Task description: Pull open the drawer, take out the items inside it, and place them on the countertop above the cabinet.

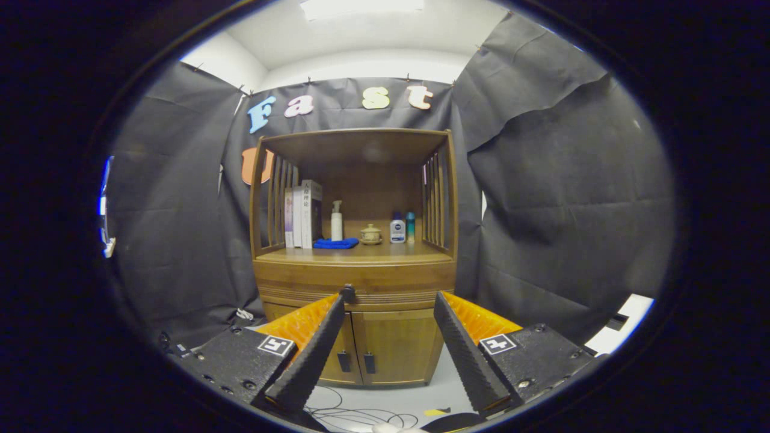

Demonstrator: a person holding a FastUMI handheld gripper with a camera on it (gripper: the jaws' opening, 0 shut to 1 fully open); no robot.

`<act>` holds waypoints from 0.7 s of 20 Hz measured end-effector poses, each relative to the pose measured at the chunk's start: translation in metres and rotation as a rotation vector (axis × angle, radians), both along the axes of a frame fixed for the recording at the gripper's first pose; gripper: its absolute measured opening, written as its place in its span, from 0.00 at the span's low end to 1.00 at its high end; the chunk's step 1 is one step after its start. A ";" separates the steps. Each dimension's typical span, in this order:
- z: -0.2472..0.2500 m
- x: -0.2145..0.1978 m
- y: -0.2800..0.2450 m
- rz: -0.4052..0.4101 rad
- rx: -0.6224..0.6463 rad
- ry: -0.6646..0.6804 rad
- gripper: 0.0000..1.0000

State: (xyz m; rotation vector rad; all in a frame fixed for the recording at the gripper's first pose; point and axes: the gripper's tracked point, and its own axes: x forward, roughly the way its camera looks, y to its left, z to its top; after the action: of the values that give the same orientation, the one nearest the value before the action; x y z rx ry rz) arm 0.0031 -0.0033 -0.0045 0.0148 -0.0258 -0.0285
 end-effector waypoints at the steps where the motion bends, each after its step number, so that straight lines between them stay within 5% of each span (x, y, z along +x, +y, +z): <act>1: 0.000 0.000 -0.001 0.001 -0.003 0.002 0.97; 14: -0.001 -0.001 0.002 0.032 -0.015 -0.013 0.97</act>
State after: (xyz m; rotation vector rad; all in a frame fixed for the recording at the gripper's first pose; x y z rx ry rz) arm 0.0025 -0.0008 -0.0054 0.0001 -0.0391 0.0040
